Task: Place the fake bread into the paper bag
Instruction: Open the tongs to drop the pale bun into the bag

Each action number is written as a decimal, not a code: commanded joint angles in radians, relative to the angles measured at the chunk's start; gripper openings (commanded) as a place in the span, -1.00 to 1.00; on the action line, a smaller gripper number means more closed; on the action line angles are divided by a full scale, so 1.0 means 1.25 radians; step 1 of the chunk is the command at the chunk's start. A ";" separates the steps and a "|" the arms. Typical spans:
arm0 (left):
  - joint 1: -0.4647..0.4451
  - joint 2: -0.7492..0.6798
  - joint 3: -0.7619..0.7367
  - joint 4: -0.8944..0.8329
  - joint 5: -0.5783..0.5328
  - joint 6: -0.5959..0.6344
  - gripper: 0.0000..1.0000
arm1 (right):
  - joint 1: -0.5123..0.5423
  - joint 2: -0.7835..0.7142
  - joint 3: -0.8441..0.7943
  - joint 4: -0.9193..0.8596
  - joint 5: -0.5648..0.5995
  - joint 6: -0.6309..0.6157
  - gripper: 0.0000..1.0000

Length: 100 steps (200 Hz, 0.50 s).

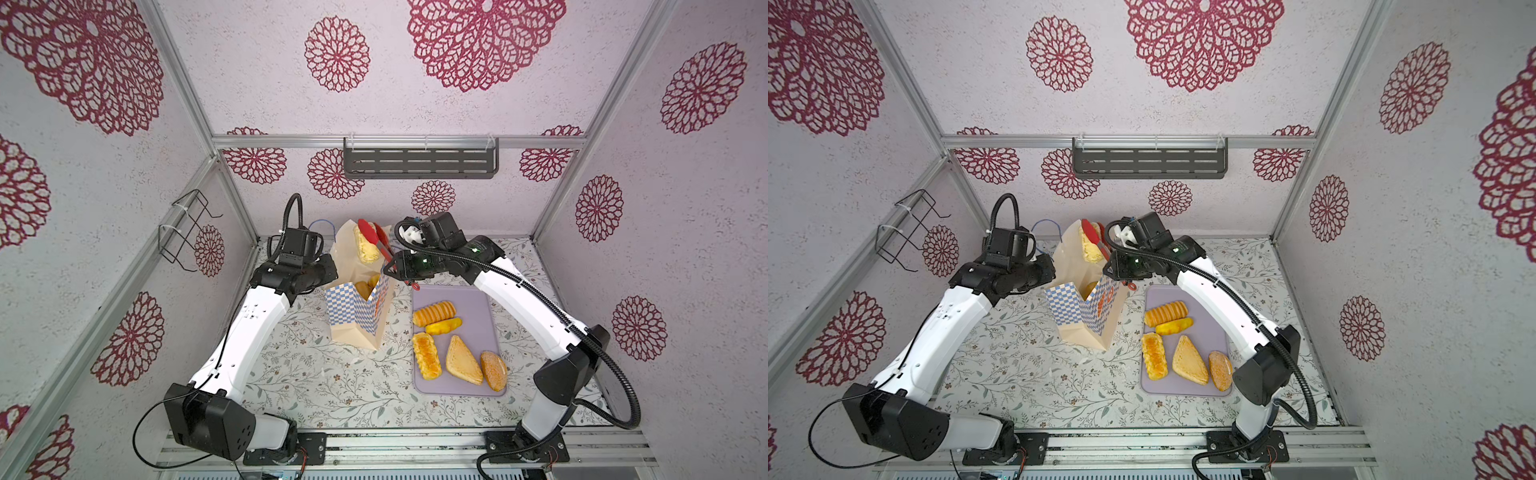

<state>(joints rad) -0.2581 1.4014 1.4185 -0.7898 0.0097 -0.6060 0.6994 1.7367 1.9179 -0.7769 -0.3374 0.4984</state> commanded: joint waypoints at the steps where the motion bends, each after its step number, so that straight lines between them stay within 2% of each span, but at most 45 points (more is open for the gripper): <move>1: -0.010 0.002 0.001 0.021 -0.005 -0.002 -0.84 | 0.004 -0.065 0.017 0.059 -0.012 -0.004 -0.18; 54: -0.012 0.003 -0.001 0.024 -0.004 -0.006 -0.85 | 0.004 -0.071 0.022 0.069 -0.026 -0.003 -0.02; 100: -0.013 0.003 -0.001 0.025 -0.004 -0.007 -0.85 | 0.004 -0.076 0.027 0.069 -0.027 -0.004 -0.02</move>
<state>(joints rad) -0.2642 1.4014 1.4185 -0.7830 0.0097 -0.6125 0.6994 1.7050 1.9179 -0.7464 -0.3542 0.4984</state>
